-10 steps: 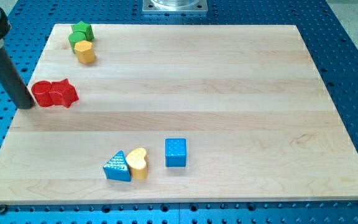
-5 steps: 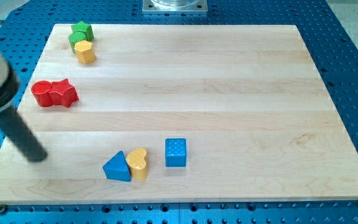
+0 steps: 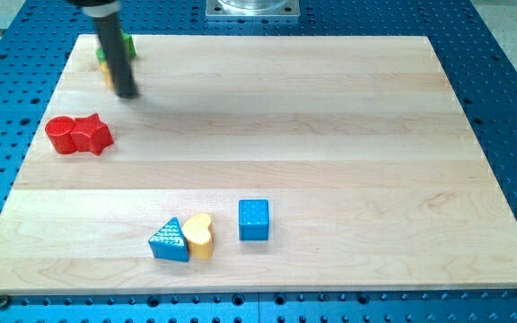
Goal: Move the green blocks towards the top center of the board
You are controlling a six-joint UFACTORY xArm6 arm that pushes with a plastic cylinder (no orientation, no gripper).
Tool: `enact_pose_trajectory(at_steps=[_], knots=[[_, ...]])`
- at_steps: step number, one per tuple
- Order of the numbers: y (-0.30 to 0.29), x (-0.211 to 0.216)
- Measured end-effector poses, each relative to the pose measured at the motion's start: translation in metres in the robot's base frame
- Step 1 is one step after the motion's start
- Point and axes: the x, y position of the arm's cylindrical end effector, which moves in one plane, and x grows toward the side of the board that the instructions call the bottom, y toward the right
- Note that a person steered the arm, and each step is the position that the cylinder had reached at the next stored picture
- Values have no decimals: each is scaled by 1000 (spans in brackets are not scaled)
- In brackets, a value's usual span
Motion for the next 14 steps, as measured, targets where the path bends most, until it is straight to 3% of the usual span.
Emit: enact_pose_trajectory(at_steps=[2,4,6,8,11,13,14], knots=[[-36,20],[-67,-61],[-19,-90],[-43,-114],[152,-111],[49,-123],[-15,-106]])
